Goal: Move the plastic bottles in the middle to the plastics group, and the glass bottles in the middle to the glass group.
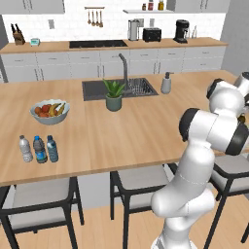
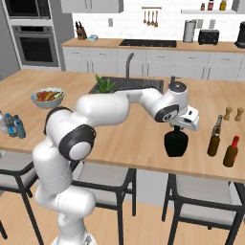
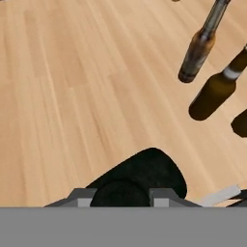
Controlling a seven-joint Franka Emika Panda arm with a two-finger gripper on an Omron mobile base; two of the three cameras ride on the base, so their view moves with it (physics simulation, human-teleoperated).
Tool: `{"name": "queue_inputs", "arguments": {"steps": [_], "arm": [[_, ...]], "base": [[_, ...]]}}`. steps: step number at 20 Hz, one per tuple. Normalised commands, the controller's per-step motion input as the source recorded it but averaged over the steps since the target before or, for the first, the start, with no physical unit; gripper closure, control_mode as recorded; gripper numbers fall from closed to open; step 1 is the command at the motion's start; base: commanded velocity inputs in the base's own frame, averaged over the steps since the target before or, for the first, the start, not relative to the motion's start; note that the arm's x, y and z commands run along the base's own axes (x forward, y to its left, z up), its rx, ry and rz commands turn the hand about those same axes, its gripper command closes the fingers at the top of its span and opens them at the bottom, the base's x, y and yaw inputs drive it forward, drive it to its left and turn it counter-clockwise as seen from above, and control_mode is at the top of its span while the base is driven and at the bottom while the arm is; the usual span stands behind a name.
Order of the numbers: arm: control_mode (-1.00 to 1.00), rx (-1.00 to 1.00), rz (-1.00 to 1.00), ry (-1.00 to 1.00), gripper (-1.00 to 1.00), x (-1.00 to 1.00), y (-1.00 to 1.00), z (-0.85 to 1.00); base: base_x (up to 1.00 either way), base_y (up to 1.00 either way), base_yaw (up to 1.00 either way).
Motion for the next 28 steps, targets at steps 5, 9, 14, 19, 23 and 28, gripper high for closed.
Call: {"name": "queue_inputs", "arguments": {"steps": [5,9,14,19,23,28], "arm": [[-1.0,-0.04,0.05,0.0,1.0,0.41,0.0,-0.02],[-1.0,-0.03,0.04,0.0,1.0,0.46,0.0,-0.02],[-1.0,-0.07,0.01,0.0,1.0,0.33,-0.11,-0.15],[-1.0,0.0,0.0,-0.01,1.0,0.02,-0.33,-0.03],[-1.0,0.0,0.0,-0.08,1.0,0.0,-0.15,0.0],[-1.0,0.0,0.0,-0.02,1.0,0.0,0.0,-0.22]], "base": [[0.0,0.0,0.0],[0.0,0.0,0.0],[0.0,0.0,0.0],[0.0,0.0,0.0],[0.0,0.0,0.0],[0.0,0.0,0.0]]}}
